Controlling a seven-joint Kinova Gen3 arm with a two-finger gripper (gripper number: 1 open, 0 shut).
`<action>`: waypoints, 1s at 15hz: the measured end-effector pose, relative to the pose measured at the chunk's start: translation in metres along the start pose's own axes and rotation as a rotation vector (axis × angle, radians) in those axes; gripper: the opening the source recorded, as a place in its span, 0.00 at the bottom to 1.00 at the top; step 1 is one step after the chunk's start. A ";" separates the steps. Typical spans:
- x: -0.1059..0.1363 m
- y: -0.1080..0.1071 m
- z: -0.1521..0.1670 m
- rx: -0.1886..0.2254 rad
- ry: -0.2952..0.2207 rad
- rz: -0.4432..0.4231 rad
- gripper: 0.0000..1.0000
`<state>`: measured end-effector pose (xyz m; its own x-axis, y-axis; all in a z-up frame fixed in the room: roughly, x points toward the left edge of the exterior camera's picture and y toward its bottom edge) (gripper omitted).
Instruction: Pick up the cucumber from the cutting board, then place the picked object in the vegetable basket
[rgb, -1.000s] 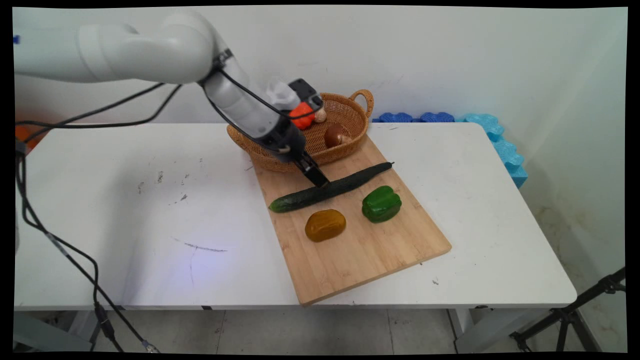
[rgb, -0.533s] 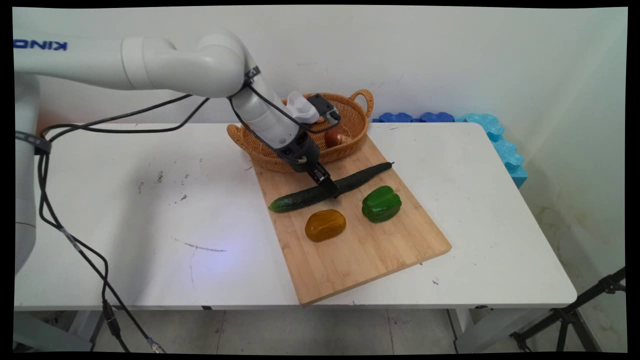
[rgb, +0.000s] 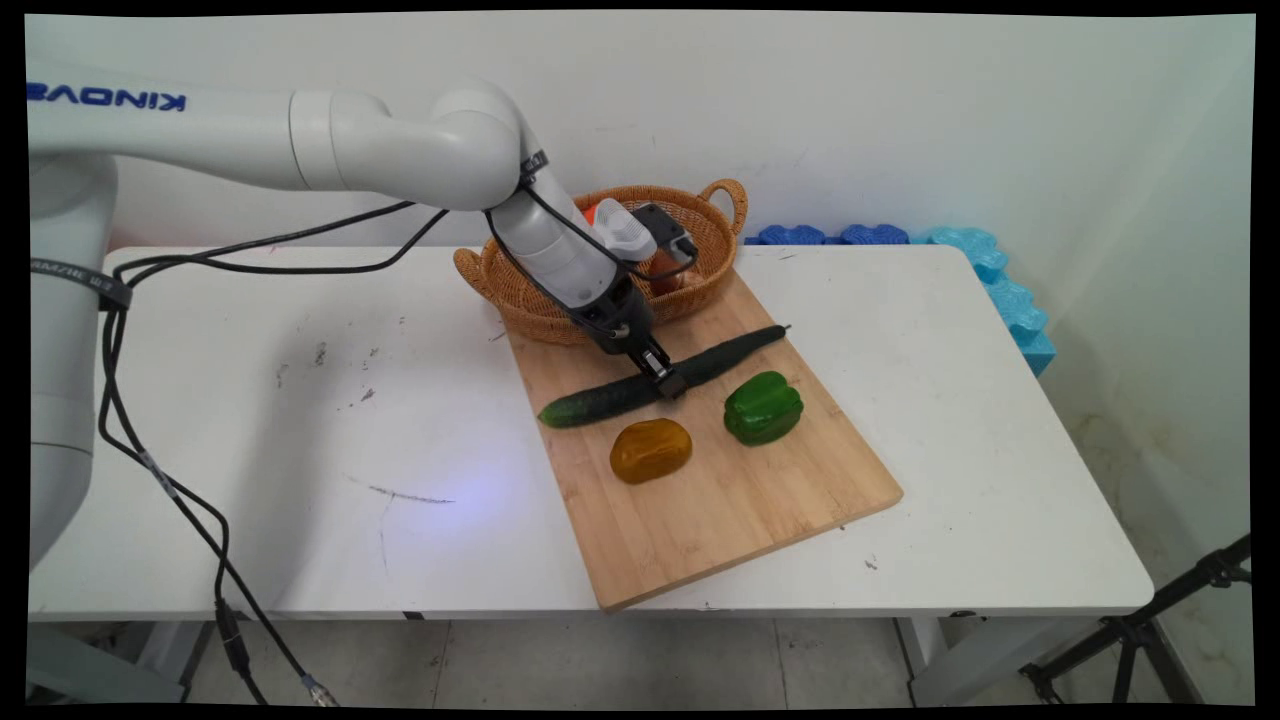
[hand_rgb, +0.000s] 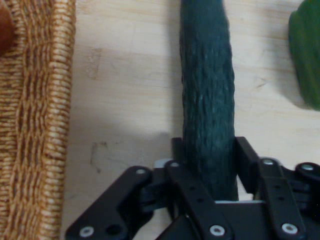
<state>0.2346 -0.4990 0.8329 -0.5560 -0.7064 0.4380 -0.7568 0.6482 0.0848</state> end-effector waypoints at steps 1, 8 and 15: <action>0.000 0.000 0.000 -0.001 0.000 0.005 0.00; 0.004 0.005 -0.033 -0.018 0.024 0.040 0.00; 0.022 -0.009 -0.129 -0.011 0.057 0.068 0.00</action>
<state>0.2736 -0.4838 0.9569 -0.5852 -0.6439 0.4929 -0.7142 0.6971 0.0626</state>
